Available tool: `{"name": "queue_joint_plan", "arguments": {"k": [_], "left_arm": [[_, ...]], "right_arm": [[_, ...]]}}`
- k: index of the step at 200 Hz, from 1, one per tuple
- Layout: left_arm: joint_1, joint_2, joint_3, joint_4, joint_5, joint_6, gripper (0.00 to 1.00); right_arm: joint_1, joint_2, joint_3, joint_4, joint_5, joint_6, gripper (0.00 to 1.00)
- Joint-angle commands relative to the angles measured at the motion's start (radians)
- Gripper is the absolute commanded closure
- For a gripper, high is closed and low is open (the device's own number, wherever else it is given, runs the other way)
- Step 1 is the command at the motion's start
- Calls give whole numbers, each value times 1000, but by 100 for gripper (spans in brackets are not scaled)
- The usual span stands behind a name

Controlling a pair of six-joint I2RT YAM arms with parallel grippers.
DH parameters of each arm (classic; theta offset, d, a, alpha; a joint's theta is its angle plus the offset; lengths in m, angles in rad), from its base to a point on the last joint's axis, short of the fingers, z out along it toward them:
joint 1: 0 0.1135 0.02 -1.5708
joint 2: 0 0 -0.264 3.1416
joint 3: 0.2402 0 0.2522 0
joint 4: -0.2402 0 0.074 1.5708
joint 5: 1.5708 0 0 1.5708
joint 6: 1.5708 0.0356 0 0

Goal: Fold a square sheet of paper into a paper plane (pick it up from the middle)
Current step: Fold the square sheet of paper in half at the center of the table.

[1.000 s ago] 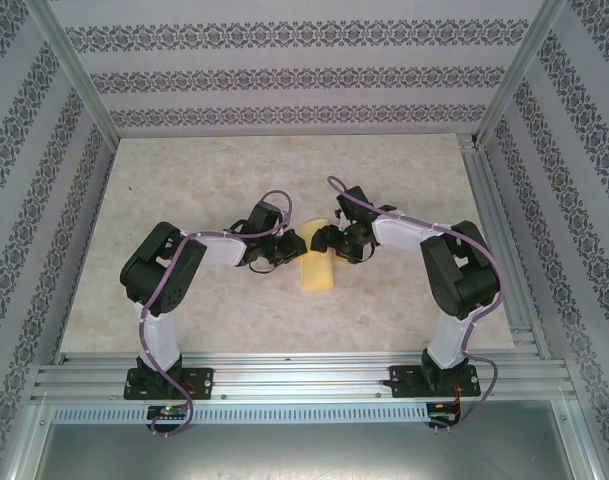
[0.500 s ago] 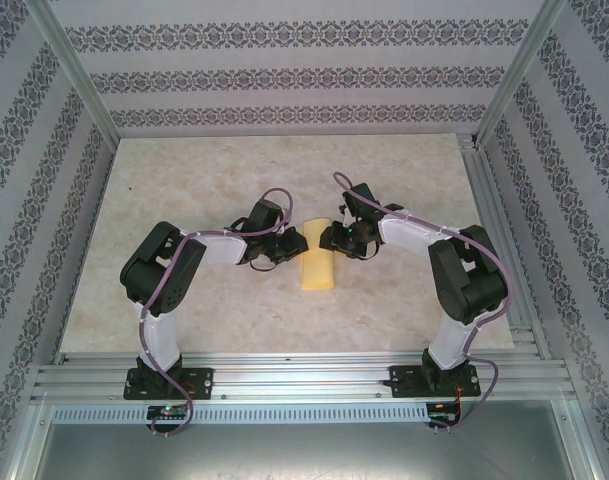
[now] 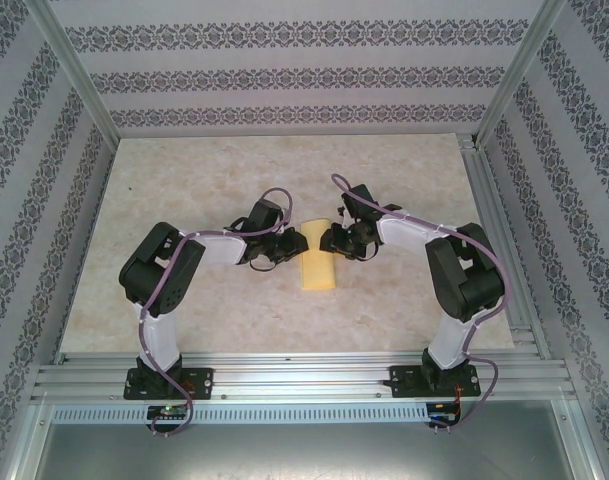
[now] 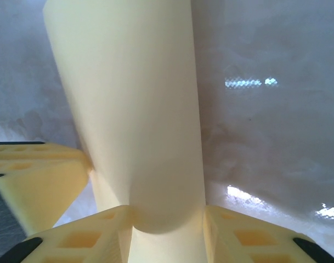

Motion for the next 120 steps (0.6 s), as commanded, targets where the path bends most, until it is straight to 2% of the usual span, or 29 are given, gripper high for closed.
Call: {"name": "queue_joint_plan", "arguments": {"k": [1,68,120], "left_arm": [[-15,-52,-12,-8,-22,22,78],[-13,-117,-38,-27,-83,35,72],[-10,-139,-54,-22,-92,36,71]], "right_arm": [[-2,22,26,-14,-15,-27,60],[1,32,31,-3,10,1,58],[11,39,39,-3,45,23,57]]}}
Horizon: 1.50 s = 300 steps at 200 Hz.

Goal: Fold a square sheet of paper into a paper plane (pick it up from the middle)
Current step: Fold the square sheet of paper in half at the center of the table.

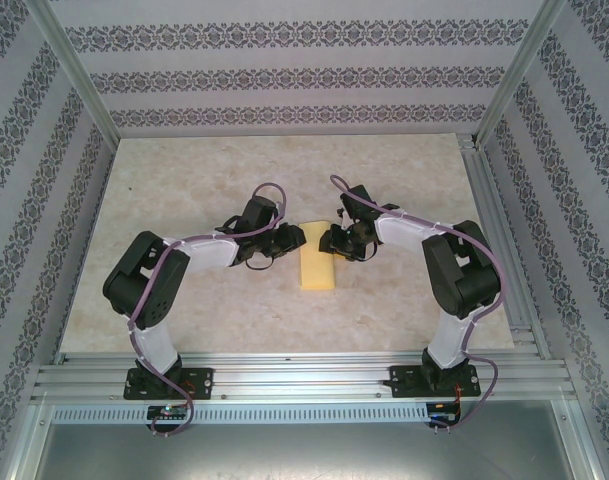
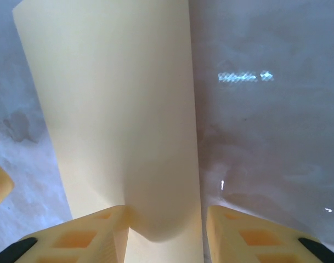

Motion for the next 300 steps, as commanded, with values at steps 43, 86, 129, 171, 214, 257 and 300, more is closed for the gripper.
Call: {"name": "queue_joint_plan", "arguments": {"k": [43,86,129,171,214,257,300], "left_arm": [[-10,-23,-16,2,-15,14,72],[-2,-30,-17,-24,-48,-1,74],[3,-45,-35,-27,-69,-17,74],[3,-45,-28,-23,-57,-17,74],[4,-45,-19,-23,-48,-17,74],[4,-43,-18,-25,-44,-12,74],[4,-43,-15,-24,-44,-14,74]], "right_arm": [[15,24,32,9,31,18,56],[26,43,55,-22,23,-7,55],[27,39,61,-60,34,-40,55],[23,43,70,-74,39,-48,54],[20,40,57,-30,60,-6,54],[21,53,60,-43,57,-16,53],[21,64,63,-43,55,-16,53]]}}
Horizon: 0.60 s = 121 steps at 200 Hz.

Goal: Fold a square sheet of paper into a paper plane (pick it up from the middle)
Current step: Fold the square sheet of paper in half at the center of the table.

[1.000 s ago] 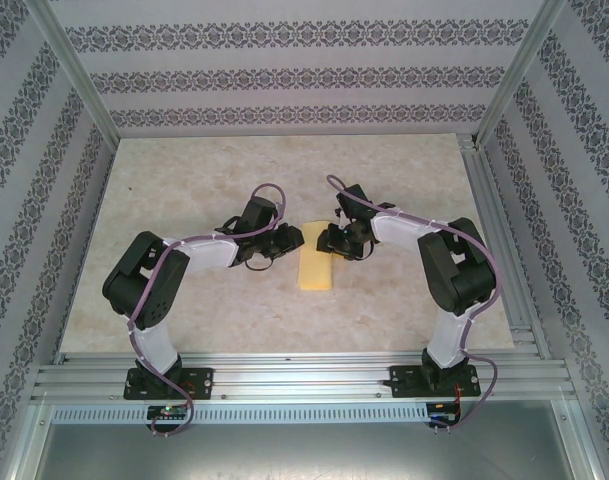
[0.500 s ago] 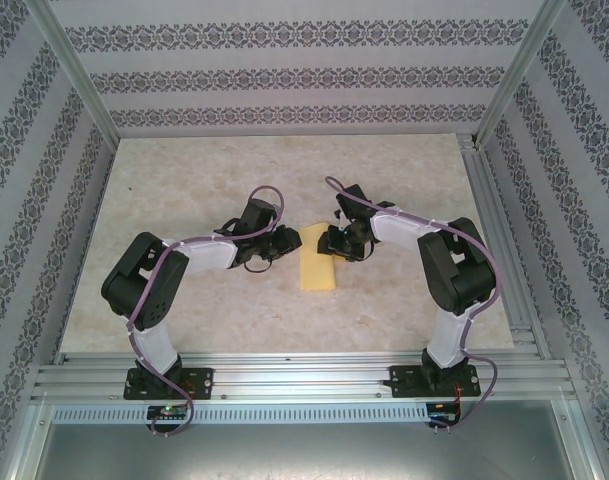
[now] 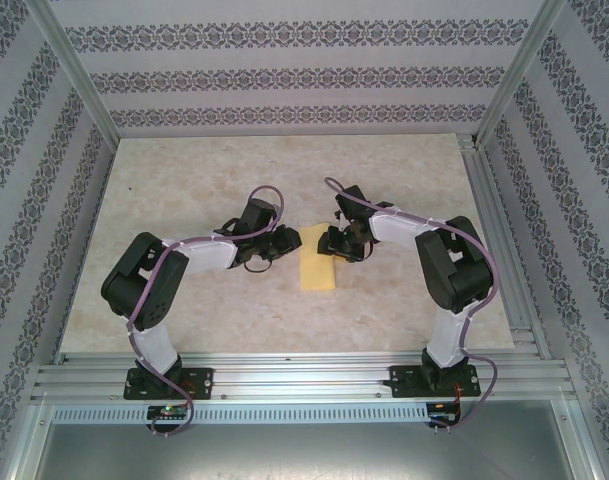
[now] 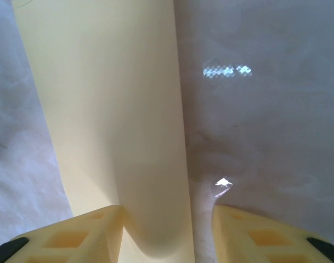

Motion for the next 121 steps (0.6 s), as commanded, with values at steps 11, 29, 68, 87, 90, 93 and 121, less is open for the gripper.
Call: {"name": "queue_joint_plan", "arguments": {"k": [11,29,68,87,90,93,121], "left_arm": [[3,-33,11,-12,10,-1,74],[3,-35,11,-12,7,-1,74],[3,-39,11,-13,4,-3,74],[3,-41,11,-15,5,-3,74],[3,-40,10,-15,4,-3,74],[3,-39,10,-13,5,-3,74],[2,-33,10,-9,14,-5,74]], "right_arm": [[6,14,18,12,22,9,53],[6,11,16,21,27,18,53],[5,8,15,32,36,28,52],[5,11,12,33,36,31,52],[5,11,12,34,37,32,52],[5,11,11,35,37,33,52],[5,17,11,39,38,37,51]]}}
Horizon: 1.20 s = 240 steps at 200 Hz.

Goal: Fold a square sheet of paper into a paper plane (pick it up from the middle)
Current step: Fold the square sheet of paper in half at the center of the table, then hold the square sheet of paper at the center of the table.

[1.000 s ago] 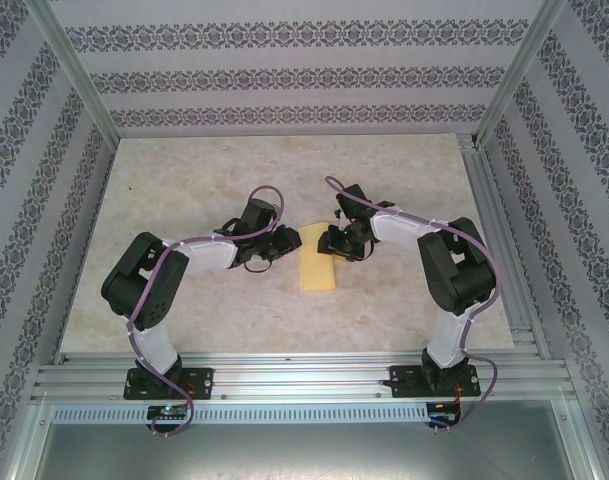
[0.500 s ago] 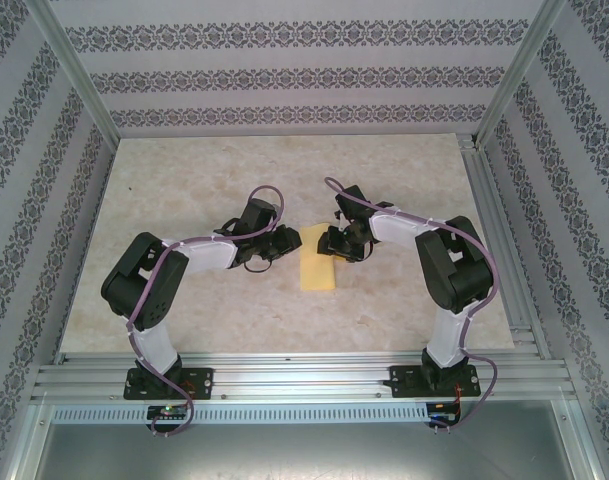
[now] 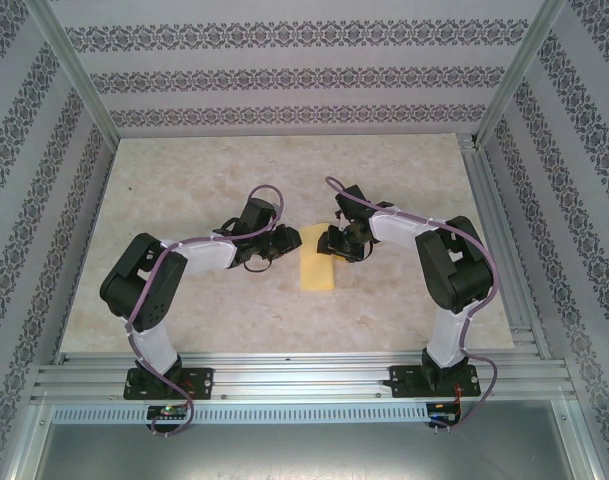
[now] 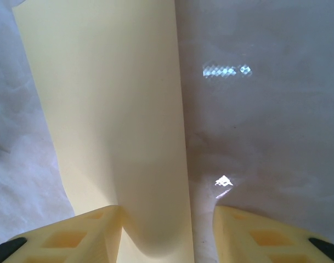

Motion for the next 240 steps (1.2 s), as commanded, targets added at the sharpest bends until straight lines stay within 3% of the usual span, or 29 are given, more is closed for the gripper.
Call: {"name": "queue_joint_plan", "arguments": {"k": [1,240], "left_arm": [[2,-23,10,-7,14,-5,74],[-4,55,45,36,76,-30,76]], "right_arm": [[5,17,10,33,38,13,52],[8,20,4,-4,56,-14,49]]}}
